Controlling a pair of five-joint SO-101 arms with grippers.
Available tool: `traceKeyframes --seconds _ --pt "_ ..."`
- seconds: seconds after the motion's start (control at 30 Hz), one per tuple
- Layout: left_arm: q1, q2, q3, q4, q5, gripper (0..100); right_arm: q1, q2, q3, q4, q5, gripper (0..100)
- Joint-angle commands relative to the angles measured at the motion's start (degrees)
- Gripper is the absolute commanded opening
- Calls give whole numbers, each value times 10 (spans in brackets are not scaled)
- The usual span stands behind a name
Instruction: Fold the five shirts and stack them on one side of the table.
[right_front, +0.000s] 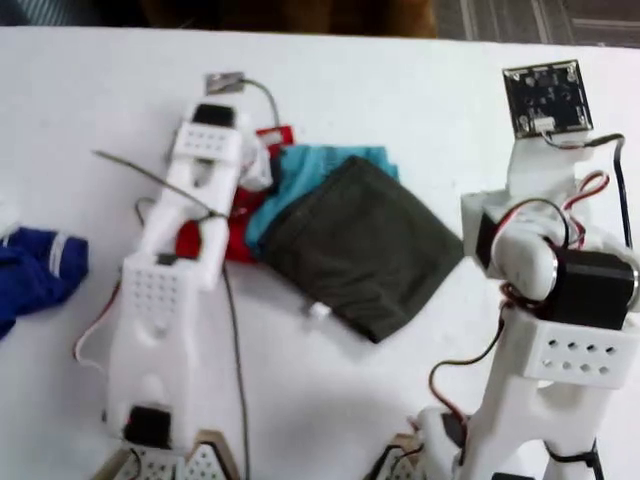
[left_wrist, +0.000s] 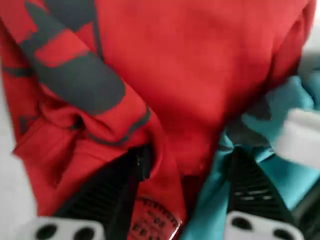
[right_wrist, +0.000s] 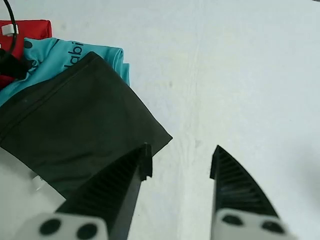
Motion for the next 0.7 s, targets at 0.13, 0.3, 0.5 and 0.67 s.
traceKeyframes --seconds 0.13,0.3,0.5,0.67 --pt "-14 135 -207 93 72 98 4 -11 1 -16 -1 198" --pt "-78 192 -326 178 75 28 4 -10 1 -20 -1 198" --pt "-199 140 -353 178 38 25 4 -10 1 -32 -1 198" --pt "-322 8 -353 178 -34 25 4 -12 7 -33 -1 198"
